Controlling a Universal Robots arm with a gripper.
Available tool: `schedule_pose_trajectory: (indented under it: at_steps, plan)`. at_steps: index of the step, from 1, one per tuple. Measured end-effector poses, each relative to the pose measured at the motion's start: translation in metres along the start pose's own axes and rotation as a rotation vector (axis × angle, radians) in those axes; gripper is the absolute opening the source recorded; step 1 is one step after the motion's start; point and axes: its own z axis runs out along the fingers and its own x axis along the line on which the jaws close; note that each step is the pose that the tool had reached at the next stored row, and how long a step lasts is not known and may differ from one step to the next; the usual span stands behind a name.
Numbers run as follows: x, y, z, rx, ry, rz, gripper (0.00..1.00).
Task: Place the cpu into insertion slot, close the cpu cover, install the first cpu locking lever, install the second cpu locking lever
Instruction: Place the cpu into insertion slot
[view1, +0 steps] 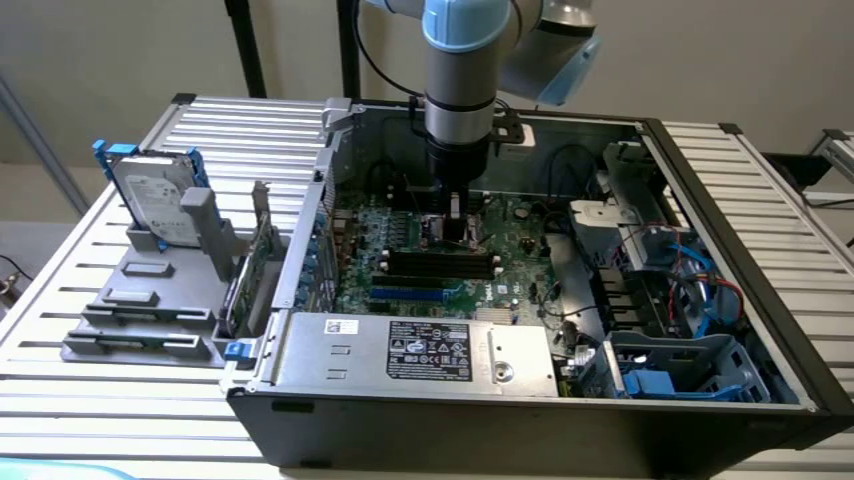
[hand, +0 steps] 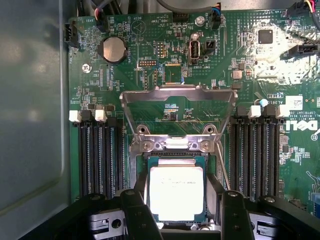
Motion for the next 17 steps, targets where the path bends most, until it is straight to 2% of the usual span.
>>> schedule_pose_trajectory:
  at_steps: [8, 15, 16, 17]
  plan:
    - [-0.0001, -0.0014, 0.0007, -0.0054, 0.0003, 0.0, 0.55]
    - [-0.0001, -0.0021, 0.0009, -0.0072, 0.0006, 0.0, 0.56]
    - [-0.0001, -0.0022, 0.0008, -0.0072, 0.0006, 0.0, 0.62]
    - [-0.0001, -0.0021, 0.0008, -0.0072, 0.0005, 0.0, 0.62]
